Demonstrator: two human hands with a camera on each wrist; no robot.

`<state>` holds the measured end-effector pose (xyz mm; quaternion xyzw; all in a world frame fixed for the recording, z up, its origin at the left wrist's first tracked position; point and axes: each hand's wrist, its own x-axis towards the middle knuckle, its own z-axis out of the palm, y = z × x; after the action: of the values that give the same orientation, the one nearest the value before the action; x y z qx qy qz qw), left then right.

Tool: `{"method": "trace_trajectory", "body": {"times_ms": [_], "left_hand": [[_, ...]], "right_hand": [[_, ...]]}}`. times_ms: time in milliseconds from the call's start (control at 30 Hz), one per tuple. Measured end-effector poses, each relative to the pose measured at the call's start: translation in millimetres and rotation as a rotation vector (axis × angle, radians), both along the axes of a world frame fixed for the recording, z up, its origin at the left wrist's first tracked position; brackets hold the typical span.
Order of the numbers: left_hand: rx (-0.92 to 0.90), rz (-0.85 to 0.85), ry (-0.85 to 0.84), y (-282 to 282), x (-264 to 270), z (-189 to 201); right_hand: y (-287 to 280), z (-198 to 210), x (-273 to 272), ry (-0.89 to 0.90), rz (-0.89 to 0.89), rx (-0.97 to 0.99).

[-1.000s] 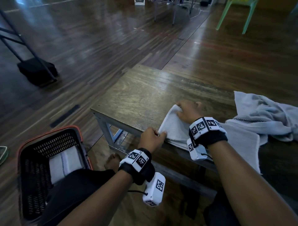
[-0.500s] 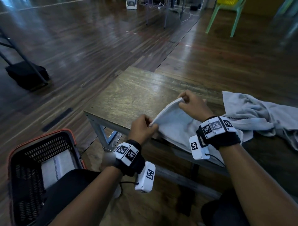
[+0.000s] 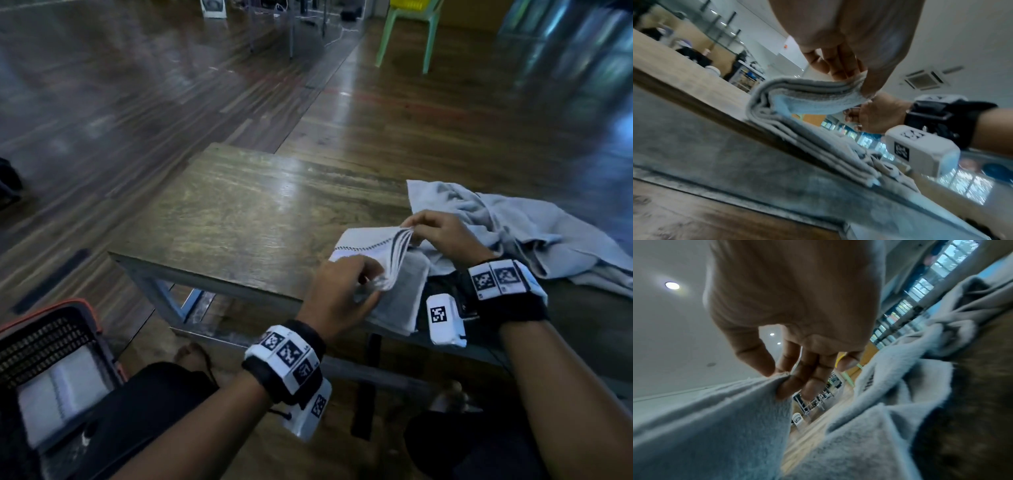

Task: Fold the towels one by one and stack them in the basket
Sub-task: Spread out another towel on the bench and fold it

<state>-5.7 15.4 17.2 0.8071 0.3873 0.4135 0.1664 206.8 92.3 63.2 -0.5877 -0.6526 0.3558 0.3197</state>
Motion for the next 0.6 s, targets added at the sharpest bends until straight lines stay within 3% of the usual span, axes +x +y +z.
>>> {"method": "trace_trajectory", "body": {"times_ms": [333,600], "left_hand": [[0.023,-0.094,0.424,-8.6,54.9,-30.4],[0.004,-0.110,0.527,-3.2,58.8,-39.2]], "right_hand": [[-8.8,-42.1,41.3,-0.120,-0.096,-0.113],[-8.9,-55.6,44.7,-0.305,-0.115,-0.125]]}}
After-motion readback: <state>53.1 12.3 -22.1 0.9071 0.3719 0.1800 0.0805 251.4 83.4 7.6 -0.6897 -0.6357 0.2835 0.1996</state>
